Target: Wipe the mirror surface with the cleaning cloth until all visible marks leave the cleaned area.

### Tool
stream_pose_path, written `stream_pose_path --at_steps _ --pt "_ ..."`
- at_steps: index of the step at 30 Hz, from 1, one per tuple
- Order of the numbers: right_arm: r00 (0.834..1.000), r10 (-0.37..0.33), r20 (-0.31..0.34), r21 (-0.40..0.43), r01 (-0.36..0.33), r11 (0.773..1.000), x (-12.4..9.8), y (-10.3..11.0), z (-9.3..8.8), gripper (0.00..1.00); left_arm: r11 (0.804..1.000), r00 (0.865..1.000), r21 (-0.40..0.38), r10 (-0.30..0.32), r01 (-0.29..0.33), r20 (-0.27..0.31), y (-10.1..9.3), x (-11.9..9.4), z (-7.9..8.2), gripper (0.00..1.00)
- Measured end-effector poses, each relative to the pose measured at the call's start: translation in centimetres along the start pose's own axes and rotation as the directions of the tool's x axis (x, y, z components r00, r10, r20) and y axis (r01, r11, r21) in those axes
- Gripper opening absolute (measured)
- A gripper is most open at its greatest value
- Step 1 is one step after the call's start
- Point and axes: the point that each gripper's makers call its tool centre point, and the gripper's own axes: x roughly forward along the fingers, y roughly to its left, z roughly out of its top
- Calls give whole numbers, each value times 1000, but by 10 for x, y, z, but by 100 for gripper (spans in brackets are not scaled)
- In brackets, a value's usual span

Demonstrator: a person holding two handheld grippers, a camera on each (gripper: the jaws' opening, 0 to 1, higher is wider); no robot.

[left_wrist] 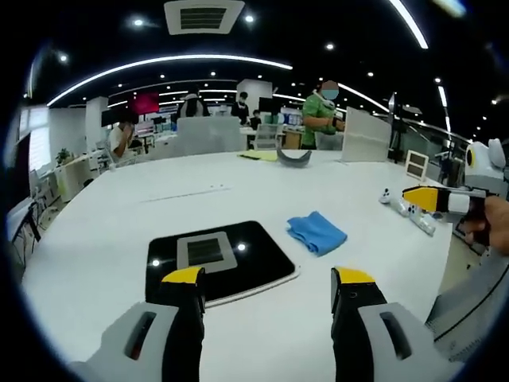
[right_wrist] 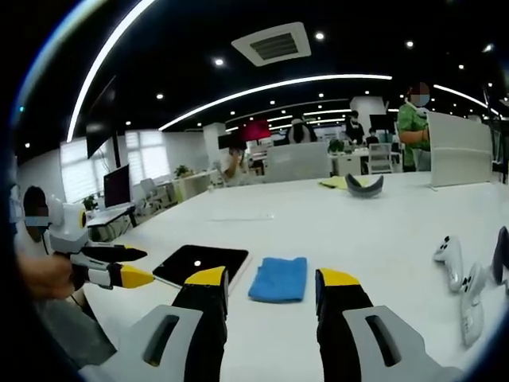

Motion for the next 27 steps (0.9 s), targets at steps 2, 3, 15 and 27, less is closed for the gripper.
stream_pose_path --at_steps 2,3,15,27 --pt "1000 -4 4 5 4 1000 0 -2 1 42 1000 1000 6 -15 15 -6 -6 4 0 63" --pt "1000 -5 5 6 5 1000 -1 -2 1 42 1000 1000 10 -21 21 -8 -8 5 0 63" --pt "1000 -27 14 15 27 1000 -3 -8 3 42 993 993 33 -112 113 -42 -46 40 6 63" --pt "998 -58 8 18 58 998 -4 -17 1 42 981 979 40 -186 190 -84 -78 76 4 62"
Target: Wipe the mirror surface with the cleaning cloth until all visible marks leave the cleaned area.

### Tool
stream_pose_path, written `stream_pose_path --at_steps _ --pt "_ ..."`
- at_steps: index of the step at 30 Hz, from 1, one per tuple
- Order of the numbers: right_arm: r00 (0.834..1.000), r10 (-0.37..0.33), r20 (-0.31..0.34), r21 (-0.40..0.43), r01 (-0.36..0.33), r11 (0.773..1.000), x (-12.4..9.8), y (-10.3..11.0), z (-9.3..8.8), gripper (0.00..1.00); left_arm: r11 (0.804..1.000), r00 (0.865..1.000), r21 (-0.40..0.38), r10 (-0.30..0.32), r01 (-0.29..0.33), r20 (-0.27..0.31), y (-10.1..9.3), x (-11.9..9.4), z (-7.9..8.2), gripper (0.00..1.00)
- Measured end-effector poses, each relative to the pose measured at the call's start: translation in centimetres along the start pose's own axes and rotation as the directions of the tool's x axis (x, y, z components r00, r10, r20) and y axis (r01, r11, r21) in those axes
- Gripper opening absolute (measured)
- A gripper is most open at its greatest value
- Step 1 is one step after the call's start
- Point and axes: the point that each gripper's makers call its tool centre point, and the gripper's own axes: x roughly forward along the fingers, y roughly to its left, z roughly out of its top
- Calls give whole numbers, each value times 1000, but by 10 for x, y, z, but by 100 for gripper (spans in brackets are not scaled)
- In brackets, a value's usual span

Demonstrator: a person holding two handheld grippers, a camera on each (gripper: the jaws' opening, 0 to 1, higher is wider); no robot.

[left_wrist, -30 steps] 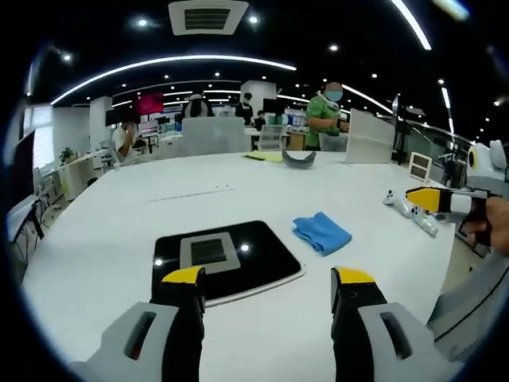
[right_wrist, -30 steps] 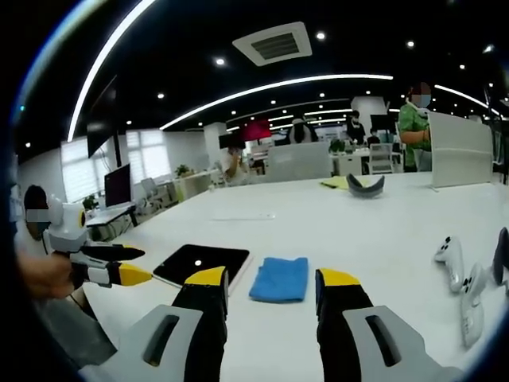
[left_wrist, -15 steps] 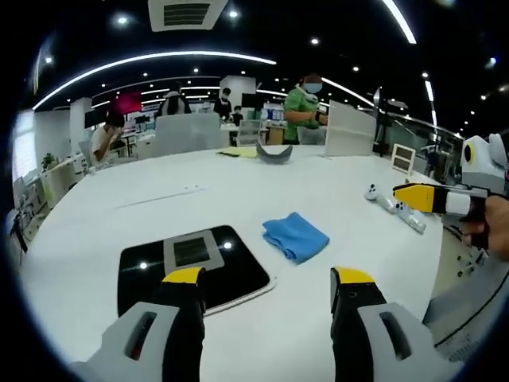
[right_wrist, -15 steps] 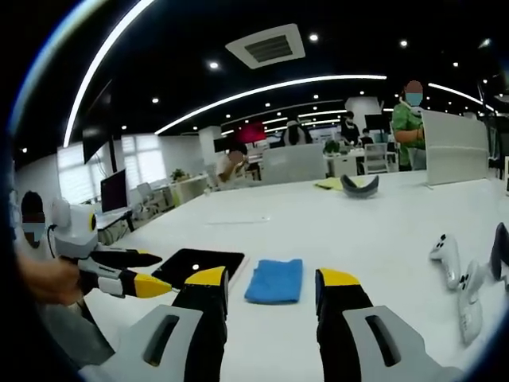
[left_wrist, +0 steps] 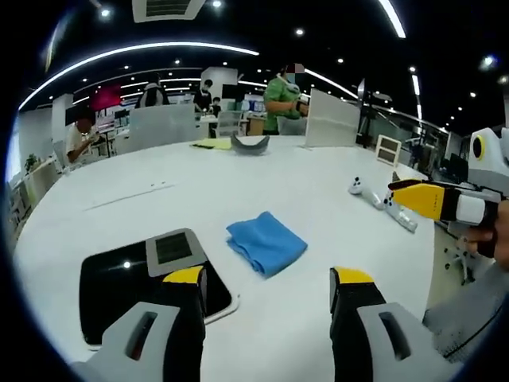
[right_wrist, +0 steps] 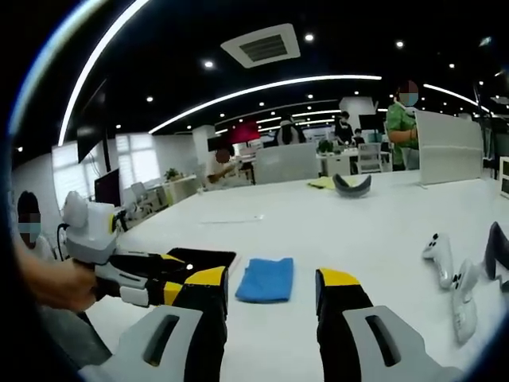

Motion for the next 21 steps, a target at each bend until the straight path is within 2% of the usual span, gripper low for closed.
stream_pose_path --at_steps 11,21 --pt "1000 -14 -8 4 14 1000 1 -3 -1 42 999 999 2 -34 34 -29 -9 31 -1 60" --pt "999 -39 -18 10 39 999 0 -9 -4 42 999 997 -7 -45 45 -65 -10 72 3 57"
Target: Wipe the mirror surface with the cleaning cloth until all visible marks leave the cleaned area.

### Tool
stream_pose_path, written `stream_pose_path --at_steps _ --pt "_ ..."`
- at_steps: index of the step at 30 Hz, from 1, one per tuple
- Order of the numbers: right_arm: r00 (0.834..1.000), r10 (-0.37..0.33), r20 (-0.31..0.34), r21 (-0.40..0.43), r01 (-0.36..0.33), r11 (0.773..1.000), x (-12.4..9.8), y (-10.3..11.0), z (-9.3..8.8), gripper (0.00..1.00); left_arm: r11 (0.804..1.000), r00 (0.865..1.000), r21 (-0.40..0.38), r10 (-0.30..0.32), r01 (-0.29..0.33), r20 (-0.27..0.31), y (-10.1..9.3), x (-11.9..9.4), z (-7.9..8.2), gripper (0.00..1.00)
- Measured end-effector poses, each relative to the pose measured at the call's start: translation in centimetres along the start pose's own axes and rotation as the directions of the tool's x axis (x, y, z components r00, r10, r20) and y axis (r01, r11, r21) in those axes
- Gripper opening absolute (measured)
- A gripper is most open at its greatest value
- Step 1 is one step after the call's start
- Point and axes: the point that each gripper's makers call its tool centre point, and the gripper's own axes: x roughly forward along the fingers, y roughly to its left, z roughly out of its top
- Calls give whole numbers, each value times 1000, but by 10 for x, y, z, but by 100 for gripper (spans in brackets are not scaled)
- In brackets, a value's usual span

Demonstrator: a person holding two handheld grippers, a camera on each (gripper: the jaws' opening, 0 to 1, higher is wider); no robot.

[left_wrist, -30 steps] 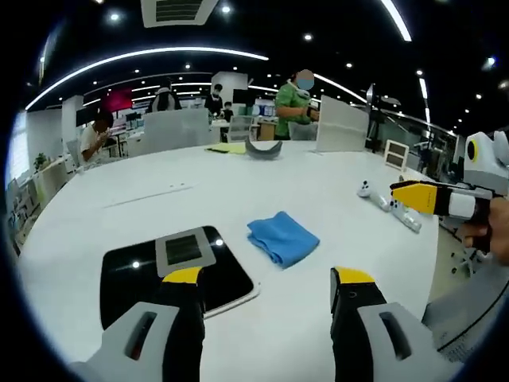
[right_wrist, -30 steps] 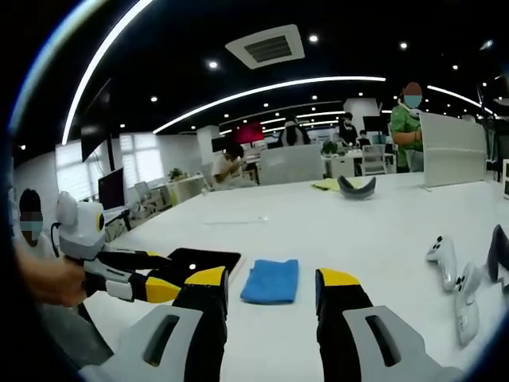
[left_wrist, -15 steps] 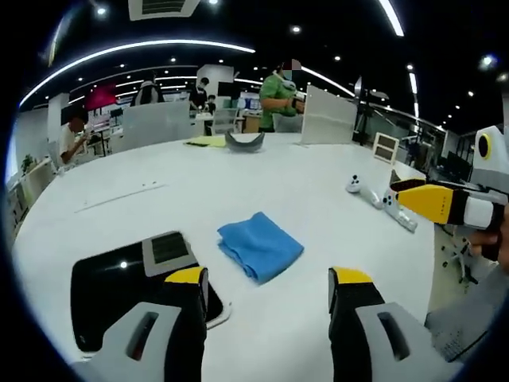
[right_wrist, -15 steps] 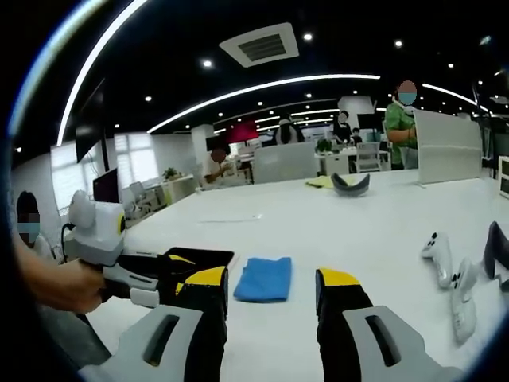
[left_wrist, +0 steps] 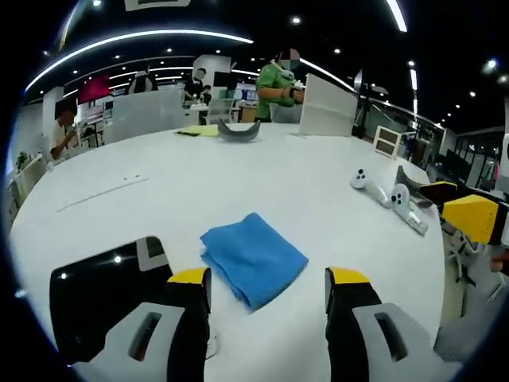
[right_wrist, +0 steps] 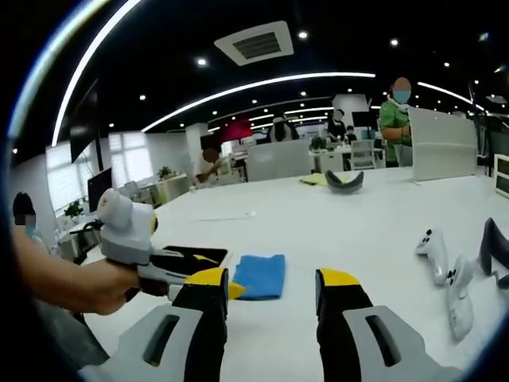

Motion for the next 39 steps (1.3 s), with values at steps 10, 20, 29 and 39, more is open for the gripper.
stream_pose_path --at_steps 10,20,29,39 --pt "1000 -15 -16 2 15 1000 1 -5 -4 42 1000 1000 -18 11 -11 -22 12 37 6 55" --pt "1000 -6 -28 11 7 1000 5 -4 -7 42 999 999 -30 17 -18 -47 14 52 3 53" --pt "999 -21 -28 18 21 1000 4 -9 -8 42 999 997 -9 40 -41 -73 17 63 -4 49" --pt "999 -22 -32 29 23 999 5 -11 -9 42 991 994 106 88 -80 -71 21 66 -6 43"
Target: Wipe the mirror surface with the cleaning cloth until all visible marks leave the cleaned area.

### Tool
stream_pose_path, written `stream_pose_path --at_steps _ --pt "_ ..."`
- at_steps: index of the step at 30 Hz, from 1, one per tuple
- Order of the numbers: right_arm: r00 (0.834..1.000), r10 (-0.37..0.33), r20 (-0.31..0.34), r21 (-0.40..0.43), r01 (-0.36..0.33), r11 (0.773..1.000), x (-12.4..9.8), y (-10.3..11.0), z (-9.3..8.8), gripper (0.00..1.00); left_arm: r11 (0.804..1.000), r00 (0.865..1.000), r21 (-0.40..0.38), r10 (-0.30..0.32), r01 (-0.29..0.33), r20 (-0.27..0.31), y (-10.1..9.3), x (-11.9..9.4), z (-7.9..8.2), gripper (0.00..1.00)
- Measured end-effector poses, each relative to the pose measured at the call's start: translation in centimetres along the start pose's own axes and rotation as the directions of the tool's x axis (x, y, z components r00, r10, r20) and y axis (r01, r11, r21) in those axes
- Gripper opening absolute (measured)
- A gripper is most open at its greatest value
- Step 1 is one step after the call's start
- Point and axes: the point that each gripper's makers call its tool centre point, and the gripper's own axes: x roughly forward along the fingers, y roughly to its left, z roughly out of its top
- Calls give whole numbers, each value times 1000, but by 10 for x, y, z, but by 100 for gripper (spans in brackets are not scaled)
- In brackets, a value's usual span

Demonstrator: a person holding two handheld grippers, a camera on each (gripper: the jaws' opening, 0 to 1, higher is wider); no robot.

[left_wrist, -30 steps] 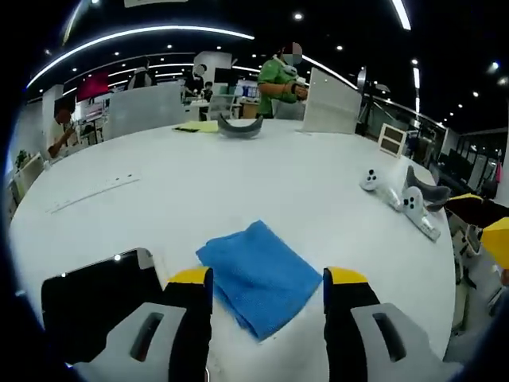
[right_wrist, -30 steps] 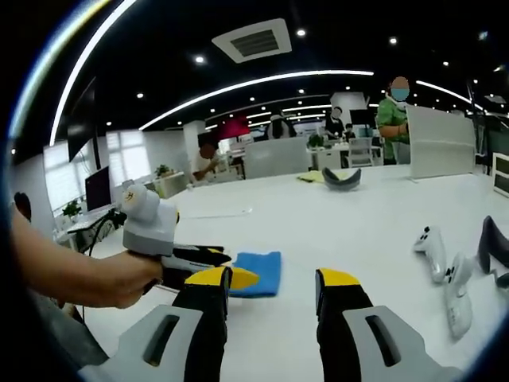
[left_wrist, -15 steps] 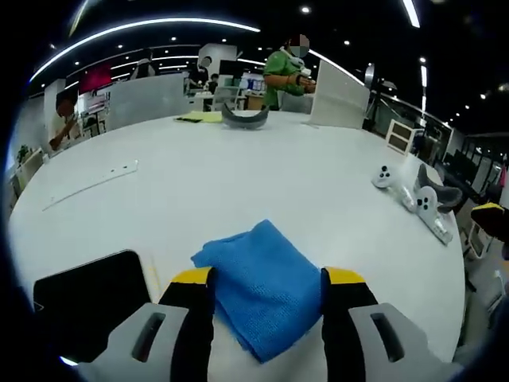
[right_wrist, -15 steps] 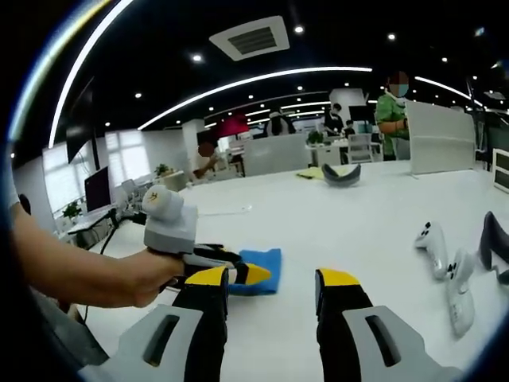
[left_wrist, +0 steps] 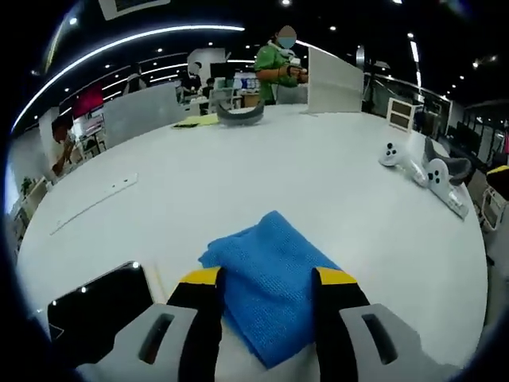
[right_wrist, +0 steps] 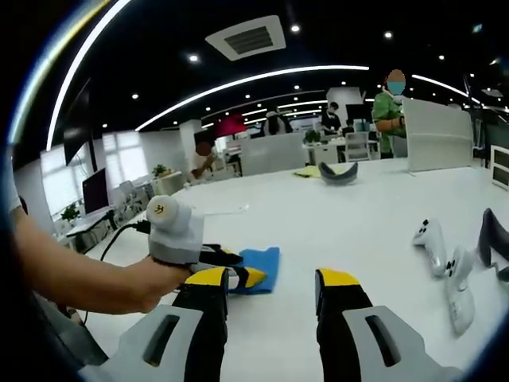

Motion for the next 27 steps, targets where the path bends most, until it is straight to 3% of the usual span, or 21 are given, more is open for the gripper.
stream_pose_path --at_steps 15,21,27 --pt "1000 -15 0 4 15 1000 -1 -3 0 41 999 999 45 -32 30 39 -13 1 2 24" --pt "1000 -12 -1 0 12 1000 -1 -2 -1 41 995 997 87 -57 53 44 -18 2 2 8" --pt "1000 -14 -3 1 14 1000 -1 -3 -1 41 995 997 81 -62 57 55 -18 1 3 6"
